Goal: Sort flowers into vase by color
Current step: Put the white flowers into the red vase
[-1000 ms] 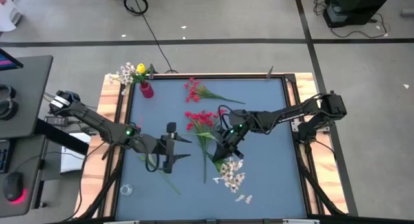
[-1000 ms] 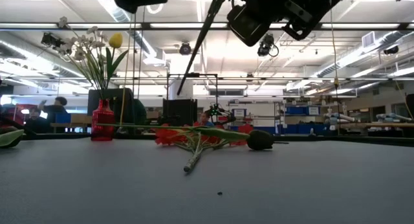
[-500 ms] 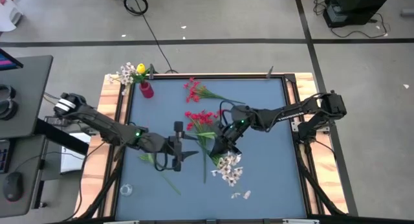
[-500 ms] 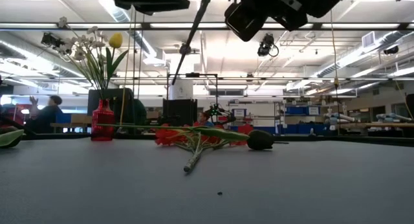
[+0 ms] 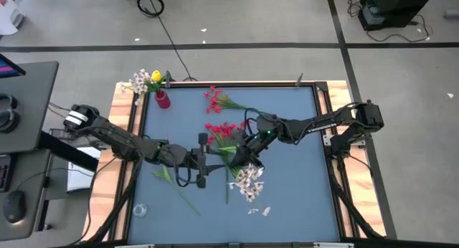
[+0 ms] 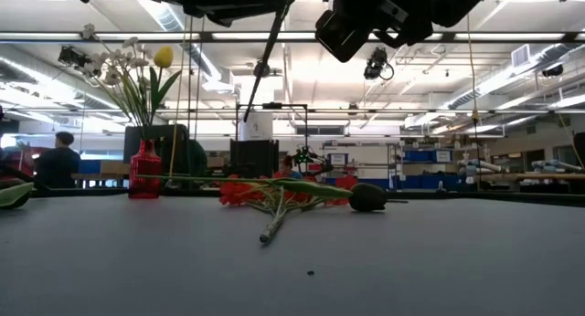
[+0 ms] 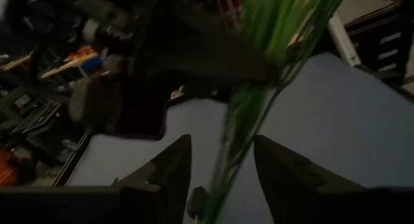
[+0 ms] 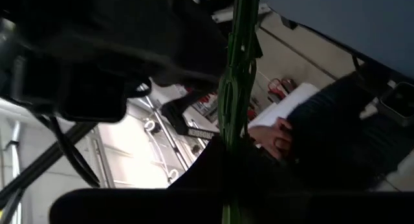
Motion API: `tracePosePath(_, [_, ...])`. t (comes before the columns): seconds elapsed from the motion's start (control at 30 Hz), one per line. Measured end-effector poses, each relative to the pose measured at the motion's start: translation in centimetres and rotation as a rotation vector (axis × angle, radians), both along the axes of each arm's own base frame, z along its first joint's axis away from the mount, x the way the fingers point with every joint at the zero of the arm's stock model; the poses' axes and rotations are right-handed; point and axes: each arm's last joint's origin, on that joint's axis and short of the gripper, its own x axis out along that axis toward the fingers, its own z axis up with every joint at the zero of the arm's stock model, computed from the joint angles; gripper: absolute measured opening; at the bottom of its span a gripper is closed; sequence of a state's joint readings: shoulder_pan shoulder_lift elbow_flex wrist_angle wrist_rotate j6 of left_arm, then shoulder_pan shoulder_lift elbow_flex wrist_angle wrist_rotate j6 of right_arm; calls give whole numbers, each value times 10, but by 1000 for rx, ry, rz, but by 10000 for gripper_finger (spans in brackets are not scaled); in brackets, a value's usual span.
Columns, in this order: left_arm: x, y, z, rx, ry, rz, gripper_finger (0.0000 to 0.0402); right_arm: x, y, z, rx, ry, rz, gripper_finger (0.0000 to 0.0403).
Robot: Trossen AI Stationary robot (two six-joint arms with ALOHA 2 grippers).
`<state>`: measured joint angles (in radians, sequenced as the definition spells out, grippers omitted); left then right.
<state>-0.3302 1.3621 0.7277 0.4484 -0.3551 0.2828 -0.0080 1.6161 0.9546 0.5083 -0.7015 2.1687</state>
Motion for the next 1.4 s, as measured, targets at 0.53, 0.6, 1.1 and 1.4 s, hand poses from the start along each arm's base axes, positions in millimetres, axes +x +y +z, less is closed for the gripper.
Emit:
tracePosePath(0.53, [1,6,0,18,8,-2,83,1,-6,2,-37,-50,-67,39])
tracePosePath(0.6, [2,7,-1,19,10,3,68,2,-6,2,-51,-58,-70,41])
tracePosePath(1.1, [-6,18,0,-55,75,115,3,4,-20,2,-366,-197,-317,108])
tracePosePath(1.4, [-42,57,31,-86,95,251,1,-7,-37,30,-754,-309,-735,116])
